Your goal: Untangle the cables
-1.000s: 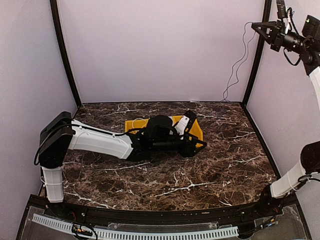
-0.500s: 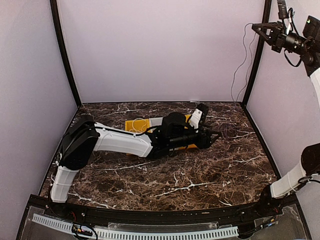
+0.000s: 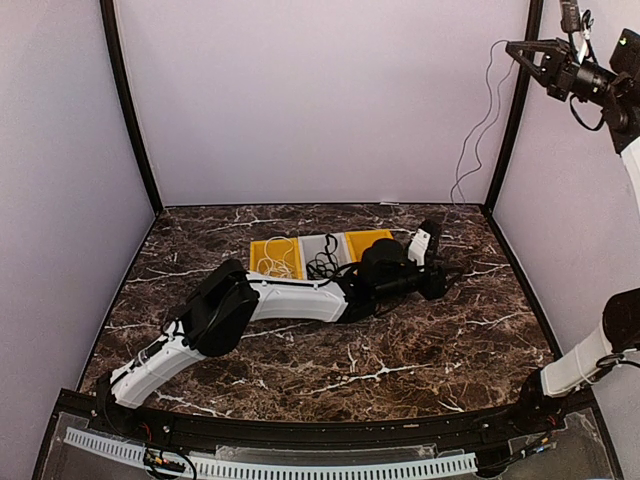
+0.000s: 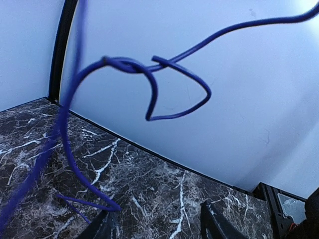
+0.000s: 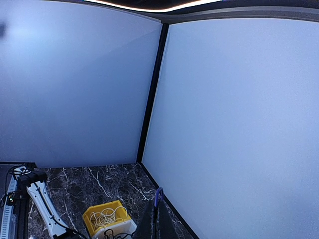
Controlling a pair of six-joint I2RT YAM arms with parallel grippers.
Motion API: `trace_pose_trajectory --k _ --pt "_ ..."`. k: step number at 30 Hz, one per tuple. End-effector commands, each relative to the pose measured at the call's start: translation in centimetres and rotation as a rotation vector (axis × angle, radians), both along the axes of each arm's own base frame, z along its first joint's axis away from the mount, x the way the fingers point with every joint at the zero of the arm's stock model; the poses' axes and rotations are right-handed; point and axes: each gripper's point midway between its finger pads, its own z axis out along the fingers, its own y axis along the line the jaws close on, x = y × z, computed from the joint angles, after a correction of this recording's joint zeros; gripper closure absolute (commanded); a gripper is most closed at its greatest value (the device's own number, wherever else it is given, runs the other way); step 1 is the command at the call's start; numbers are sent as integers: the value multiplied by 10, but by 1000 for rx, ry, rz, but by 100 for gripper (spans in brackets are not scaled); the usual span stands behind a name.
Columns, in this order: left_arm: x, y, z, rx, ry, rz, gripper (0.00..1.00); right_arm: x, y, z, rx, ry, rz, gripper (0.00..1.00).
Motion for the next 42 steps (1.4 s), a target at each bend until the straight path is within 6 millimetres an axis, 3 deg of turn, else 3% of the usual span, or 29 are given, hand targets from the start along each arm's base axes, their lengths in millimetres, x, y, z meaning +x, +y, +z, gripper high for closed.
trace_pose_trajectory --k 1,5,9,13,23,27,28,29,30,31,32,33,34,35,36,37,38,39,42 --pt "31 8 18 -62 36 157 45 -16 4 8 1 -33 27 100" --pt "49 17 16 -81 63 229 55 -16 5 6 3 -24 33 100" --pt "52 19 17 -91 67 237 66 -16 5 5 6 -18 37 100" --pt "50 19 23 -105 54 225 70 -16 5 4 6 -15 38 100" --pt "40 17 35 -132 17 166 100 -15 4 1 9 -7 35 100" --pt "29 19 33 -108 18 125 100 -14 3 8 13 -29 15 100" --pt "24 23 27 -86 26 114 100 -13 2 12 16 -40 4 100" --pt "17 27 40 -92 17 95 100 -12 1 18 18 -55 -7 100" --pt "11 34 13 -37 40 91 100 -12 0 23 20 -73 -16 100" --pt "4 41 29 -45 26 86 100 -14 -1 31 20 -96 -24 100" --pt "-3 52 -3 19 51 86 100 -13 -2 37 21 -117 -33 100" --pt "-9 61 9 15 44 90 100 -14 -3 45 21 -142 -41 100" --pt "-16 75 -17 70 69 95 100 -17 -4 53 22 -170 -51 100" --pt "-19 85 -8 66 68 107 100 -18 -6 61 24 -194 -59 100" --pt "-26 101 -34 117 95 116 100 -20 -7 68 27 -215 -65 100" --pt "-28 110 -24 108 99 131 100 -22 -9 73 32 -229 -67 100" --pt "-32 124 -45 150 123 149 100 -23 -10 77 35 -240 -66 100" --pt "-38 137 -53 168 144 157 100 -22 -11 79 37 -242 -63 100" --pt "-42 158 -60 184 175 202 100 -15 -11 77 43 -227 -49 100"
